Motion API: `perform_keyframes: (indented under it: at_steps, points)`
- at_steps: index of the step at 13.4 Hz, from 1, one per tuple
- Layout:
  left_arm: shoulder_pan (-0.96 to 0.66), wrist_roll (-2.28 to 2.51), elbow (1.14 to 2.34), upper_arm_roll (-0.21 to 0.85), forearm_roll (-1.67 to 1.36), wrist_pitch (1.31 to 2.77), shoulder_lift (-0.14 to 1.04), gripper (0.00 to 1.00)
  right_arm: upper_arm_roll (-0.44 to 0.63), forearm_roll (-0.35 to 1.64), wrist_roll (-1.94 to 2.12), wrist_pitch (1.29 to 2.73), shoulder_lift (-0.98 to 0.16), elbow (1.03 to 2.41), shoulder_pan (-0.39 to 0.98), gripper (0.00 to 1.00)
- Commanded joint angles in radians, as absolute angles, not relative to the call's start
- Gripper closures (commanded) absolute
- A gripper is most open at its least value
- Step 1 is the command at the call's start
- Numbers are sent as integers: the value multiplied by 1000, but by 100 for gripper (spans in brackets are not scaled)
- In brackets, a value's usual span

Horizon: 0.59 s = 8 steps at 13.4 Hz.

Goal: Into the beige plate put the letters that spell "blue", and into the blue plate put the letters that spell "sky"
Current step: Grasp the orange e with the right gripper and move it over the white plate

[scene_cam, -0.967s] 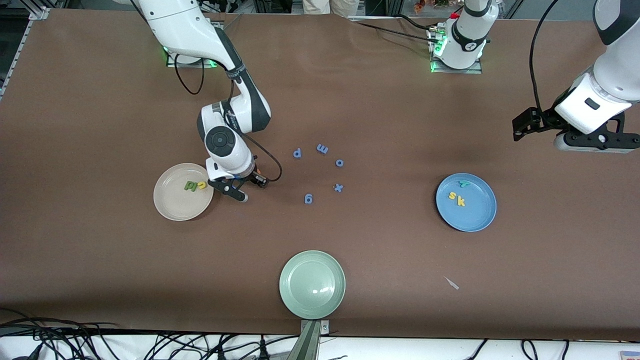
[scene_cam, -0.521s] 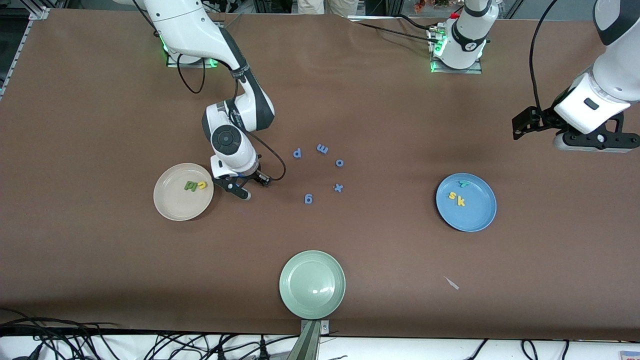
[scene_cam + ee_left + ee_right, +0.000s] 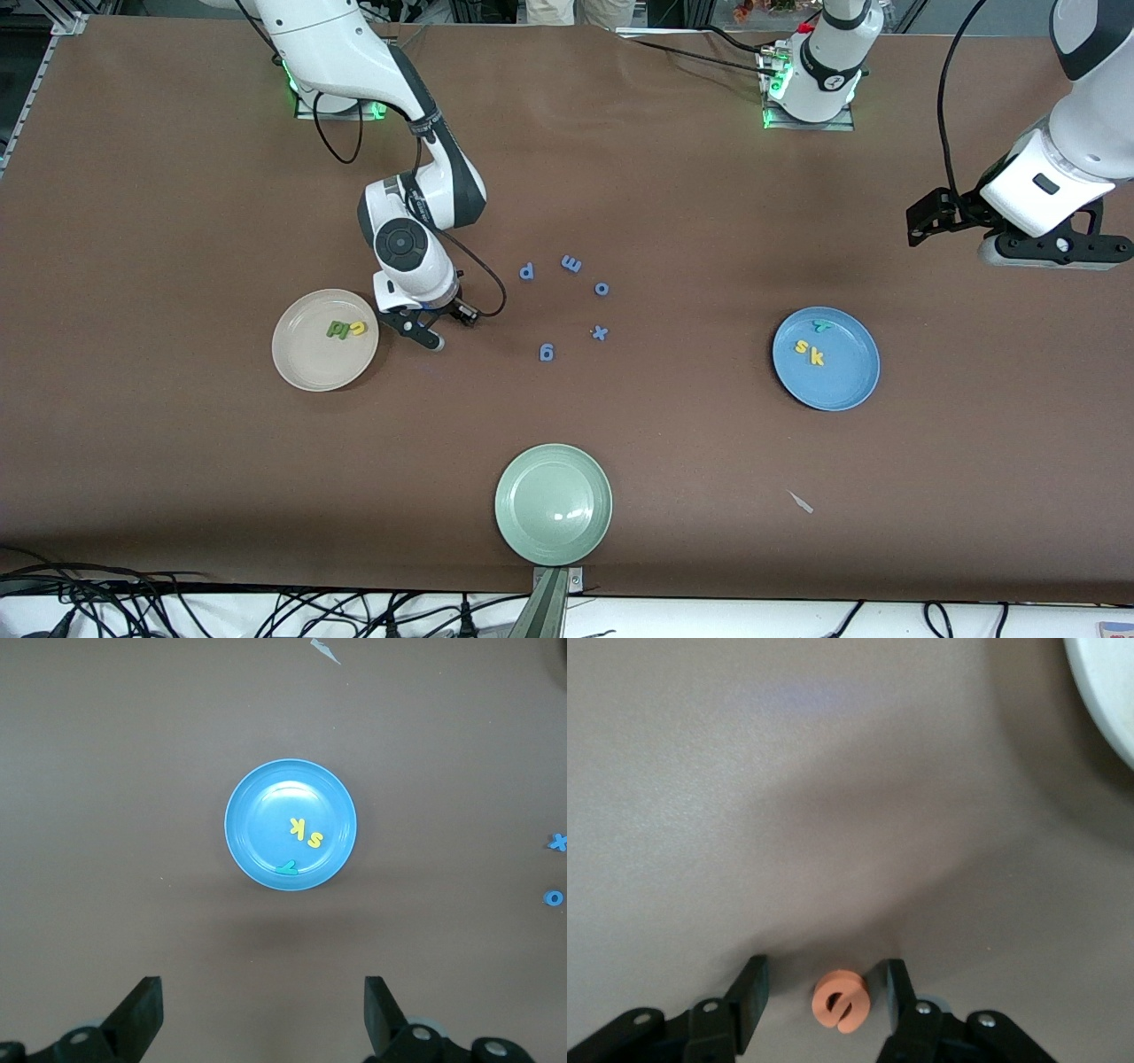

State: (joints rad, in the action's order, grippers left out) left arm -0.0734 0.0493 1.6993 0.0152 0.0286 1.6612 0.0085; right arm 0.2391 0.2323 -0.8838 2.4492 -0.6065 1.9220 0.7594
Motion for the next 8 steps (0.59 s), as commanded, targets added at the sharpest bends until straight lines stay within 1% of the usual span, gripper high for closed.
perform_keyframes:
  at_steps: [1, 4, 7, 8]
  points:
    - [-68, 23, 1672, 17, 11, 1635, 18, 0, 241, 252, -888, 2454, -577, 1970, 772, 44]
    - [-67, 23, 1672, 17, 11, 1634, 17, 0, 239, 252, -888, 2456, -574, 1977, 772, 58]
    - [-64, 18, 1672, 17, 11, 1618, 18, 0, 235, 250, -876, 2454, -569, 1977, 772, 81]
    - [-64, 20, 1672, 17, 11, 1618, 17, 0, 236, 250, -865, 2451, -565, 1977, 772, 81]
